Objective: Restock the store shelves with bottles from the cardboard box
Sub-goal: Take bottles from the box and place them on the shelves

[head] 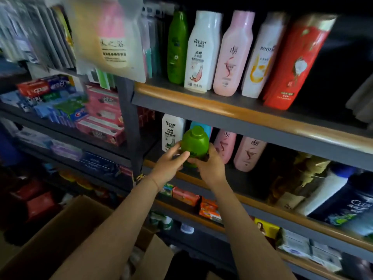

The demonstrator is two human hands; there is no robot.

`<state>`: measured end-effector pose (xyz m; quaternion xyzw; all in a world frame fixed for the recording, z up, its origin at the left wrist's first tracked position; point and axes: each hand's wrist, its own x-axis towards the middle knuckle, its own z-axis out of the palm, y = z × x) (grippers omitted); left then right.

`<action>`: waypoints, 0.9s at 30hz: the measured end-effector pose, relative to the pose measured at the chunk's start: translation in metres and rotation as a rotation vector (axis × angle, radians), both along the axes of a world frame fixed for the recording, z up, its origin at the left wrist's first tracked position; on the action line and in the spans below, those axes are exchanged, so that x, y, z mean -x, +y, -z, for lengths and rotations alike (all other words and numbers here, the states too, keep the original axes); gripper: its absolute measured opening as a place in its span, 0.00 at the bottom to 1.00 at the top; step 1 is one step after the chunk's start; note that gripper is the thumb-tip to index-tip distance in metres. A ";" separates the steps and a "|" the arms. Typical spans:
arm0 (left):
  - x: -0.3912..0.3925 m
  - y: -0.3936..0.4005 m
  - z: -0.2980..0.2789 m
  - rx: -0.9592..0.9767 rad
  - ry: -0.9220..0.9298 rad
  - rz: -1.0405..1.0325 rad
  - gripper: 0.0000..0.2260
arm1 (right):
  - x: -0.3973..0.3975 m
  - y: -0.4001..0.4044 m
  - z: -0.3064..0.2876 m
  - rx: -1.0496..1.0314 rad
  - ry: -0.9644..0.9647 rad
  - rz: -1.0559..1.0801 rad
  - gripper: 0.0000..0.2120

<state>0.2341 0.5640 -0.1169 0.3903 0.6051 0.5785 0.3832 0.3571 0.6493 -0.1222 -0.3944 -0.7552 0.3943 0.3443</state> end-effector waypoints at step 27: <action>0.009 0.066 0.033 0.153 0.086 -0.175 0.19 | 0.028 0.039 0.031 0.120 -0.142 0.191 0.29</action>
